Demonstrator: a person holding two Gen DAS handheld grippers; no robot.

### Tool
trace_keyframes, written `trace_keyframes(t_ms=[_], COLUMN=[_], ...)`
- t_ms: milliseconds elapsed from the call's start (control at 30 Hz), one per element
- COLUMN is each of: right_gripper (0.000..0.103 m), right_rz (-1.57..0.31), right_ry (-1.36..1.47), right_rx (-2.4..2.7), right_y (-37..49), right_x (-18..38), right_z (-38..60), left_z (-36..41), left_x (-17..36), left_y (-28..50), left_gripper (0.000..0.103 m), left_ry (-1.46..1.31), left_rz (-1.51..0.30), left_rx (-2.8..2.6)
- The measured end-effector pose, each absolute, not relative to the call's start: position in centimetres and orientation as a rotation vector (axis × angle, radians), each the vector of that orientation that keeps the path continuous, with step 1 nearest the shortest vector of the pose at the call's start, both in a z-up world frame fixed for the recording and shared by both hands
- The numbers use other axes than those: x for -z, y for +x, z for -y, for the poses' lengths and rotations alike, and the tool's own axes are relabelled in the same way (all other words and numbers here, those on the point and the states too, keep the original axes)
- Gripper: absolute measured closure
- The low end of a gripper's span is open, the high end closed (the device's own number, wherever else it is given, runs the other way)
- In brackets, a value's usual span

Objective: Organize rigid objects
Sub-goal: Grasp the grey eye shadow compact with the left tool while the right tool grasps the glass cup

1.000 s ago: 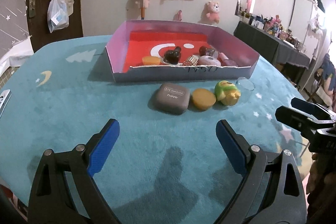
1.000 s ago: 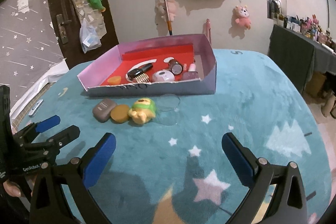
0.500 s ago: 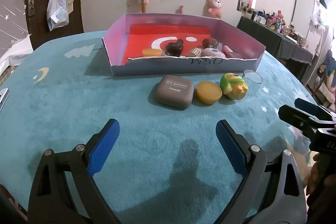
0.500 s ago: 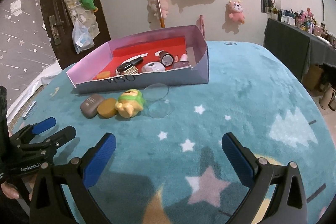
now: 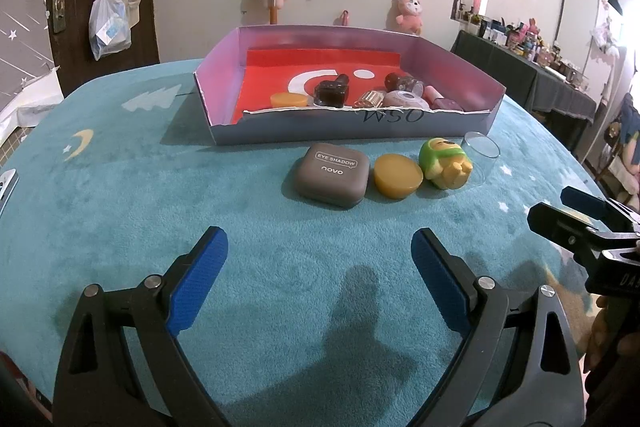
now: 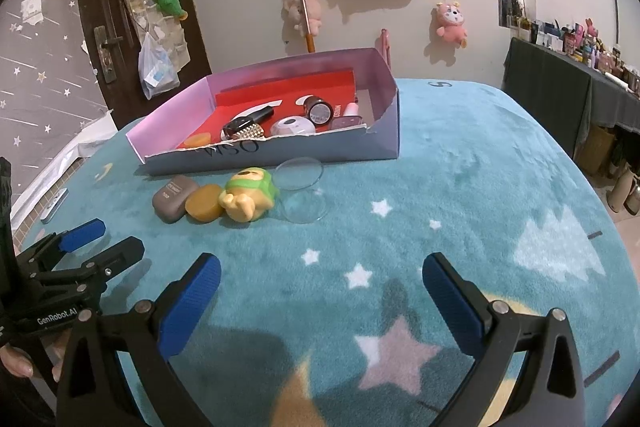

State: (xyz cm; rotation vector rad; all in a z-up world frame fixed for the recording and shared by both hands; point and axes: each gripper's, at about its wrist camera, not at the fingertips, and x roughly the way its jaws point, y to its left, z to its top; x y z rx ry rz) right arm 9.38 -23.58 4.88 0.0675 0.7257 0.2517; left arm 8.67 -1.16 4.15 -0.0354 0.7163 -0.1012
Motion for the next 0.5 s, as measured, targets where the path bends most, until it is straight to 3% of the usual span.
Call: trace_keyframes(t_ms=[500], right_gripper=[0.0], right_rz=[-0.756], right_ry=[0.067], right_rx=[-0.255], right_y=[9.86], right_x=[-4.79], right_z=[23.39], left_z=[0.84], left_x=[-4.03], left_y=[9.42], left_gripper=[0.009], left_ry=[-0.03], left_rz=[-0.76], left_rx=[0.093])
